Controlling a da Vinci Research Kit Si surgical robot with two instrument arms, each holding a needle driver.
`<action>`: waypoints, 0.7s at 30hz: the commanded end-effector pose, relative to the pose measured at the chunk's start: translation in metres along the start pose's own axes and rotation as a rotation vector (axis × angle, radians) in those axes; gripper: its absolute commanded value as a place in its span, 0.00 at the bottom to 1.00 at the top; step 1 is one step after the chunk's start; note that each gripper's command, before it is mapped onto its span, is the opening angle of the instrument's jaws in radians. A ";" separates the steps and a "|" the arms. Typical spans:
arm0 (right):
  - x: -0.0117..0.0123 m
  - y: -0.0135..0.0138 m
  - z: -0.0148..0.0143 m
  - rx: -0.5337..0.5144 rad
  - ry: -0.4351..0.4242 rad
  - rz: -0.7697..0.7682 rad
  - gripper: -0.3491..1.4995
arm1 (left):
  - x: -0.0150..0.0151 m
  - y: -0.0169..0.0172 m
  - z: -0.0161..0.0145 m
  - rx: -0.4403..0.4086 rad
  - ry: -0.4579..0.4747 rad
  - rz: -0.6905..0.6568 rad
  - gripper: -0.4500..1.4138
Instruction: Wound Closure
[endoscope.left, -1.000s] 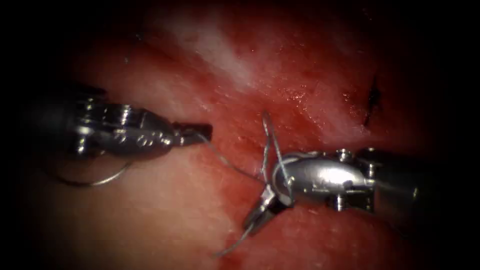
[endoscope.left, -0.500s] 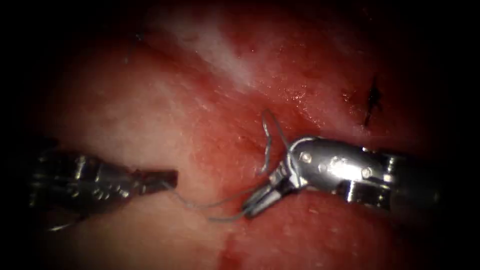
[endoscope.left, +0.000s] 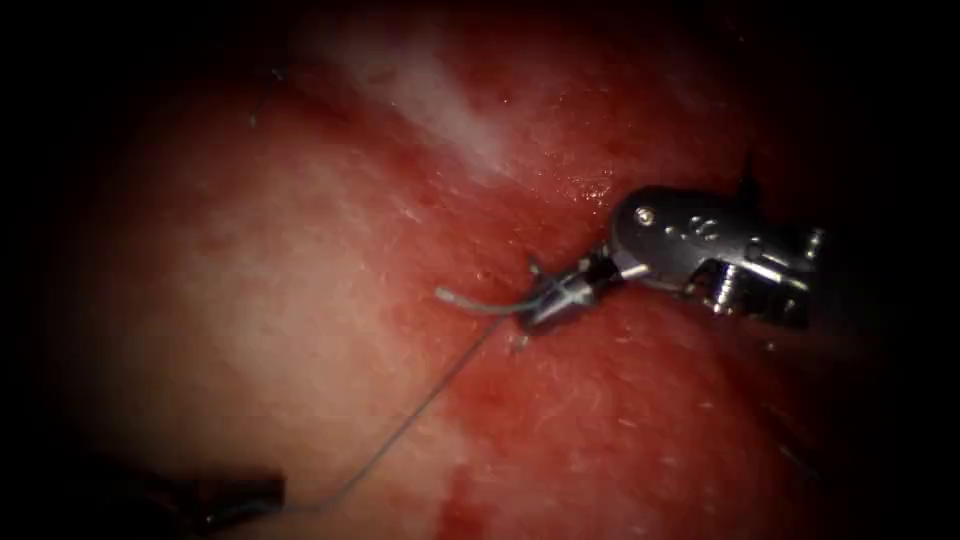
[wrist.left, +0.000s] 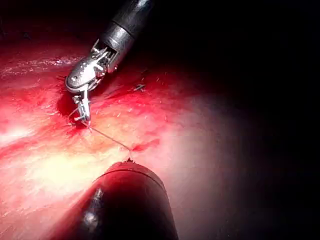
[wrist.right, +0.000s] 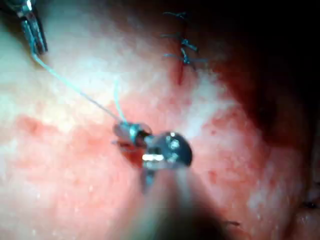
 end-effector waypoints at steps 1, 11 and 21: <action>0.0000 0.0012 -0.0001 -0.022 -0.036 0.009 0.00 | 0.0003 0.0005 0.0004 -0.002 -0.002 0.003 0.00; -0.0026 0.0023 -0.0006 -0.125 -0.188 0.123 0.00 | 0.0005 0.0032 -0.0020 -0.011 -0.004 0.013 0.00; -0.0041 0.0025 -0.0001 -0.175 -0.256 0.238 0.00 | 0.0004 0.0047 -0.0038 -0.012 -0.002 0.018 0.00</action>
